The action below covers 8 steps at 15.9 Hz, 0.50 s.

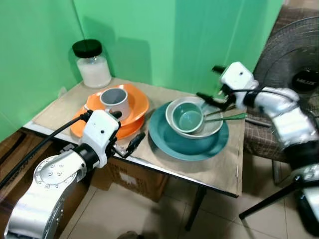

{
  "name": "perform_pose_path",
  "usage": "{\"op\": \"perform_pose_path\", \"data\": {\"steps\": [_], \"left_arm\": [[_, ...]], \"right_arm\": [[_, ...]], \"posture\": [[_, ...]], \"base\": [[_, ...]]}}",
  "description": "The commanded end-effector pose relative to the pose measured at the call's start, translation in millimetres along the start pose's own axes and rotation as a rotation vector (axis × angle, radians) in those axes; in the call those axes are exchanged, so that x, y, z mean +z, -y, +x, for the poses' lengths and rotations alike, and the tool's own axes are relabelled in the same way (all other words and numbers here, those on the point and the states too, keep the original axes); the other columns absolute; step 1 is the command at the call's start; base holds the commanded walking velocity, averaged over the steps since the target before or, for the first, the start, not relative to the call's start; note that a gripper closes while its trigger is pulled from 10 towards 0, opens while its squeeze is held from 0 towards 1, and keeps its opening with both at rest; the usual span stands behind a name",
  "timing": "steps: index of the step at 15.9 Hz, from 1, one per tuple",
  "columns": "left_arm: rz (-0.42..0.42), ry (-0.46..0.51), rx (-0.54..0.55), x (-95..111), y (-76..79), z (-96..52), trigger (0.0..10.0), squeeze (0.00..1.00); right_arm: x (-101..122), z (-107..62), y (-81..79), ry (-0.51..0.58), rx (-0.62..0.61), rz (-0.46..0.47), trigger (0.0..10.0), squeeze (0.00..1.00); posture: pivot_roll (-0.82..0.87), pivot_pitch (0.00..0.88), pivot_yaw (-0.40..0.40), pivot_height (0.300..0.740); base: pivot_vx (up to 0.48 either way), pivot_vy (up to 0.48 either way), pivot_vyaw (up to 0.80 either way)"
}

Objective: Setting the table

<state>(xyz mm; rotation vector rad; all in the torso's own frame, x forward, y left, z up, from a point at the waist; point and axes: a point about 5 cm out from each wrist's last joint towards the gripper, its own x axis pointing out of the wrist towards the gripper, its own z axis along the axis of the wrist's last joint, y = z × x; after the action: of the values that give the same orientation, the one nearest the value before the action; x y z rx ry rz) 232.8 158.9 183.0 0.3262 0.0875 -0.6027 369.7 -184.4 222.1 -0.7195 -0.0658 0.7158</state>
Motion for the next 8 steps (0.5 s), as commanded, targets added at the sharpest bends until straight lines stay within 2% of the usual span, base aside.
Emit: {"op": "perform_pose_path", "data": {"steps": [1, 5, 6, 8], "left_arm": [[0.003, 0.005, -0.028, 1.5, 3.3, -1.1, 10.0, 0.0], [0.005, 0.013, -0.078, 2.7, 5.3, 1.9, 10.0, 0.0], [0.008, 0.014, -0.093, 3.2, 5.3, 3.2, 10.0, 0.0], [0.01, 0.014, -0.104, 3.2, 5.2, 4.0, 10.0, 0.0]], "right_arm": [[2.7, -0.6, 3.5, 0.005, 0.012, -0.043, 10.0, 0.0], [4.1, -6.2, 20.7, 0.024, 0.071, -0.139, 10.0, 0.0], [4.7, -9.2, 22.5, 0.02, 0.128, -0.178, 10.0, 0.0], [2.4, -11.3, 22.6, 0.004, 0.175, -0.201, 10.0, 0.0]], "posture": [[-0.06, 0.031, 0.03, 0.74], [-0.07, 0.025, 0.04, 0.74], [-0.07, 0.022, 0.043, 0.74], [-0.07, 0.02, 0.043, 0.74]], "base": [[0.0, 0.0, 0.0], [0.0, 0.0, 0.0], [0.0, 0.0, 0.0], [0.0, 0.0, 0.0]]}}
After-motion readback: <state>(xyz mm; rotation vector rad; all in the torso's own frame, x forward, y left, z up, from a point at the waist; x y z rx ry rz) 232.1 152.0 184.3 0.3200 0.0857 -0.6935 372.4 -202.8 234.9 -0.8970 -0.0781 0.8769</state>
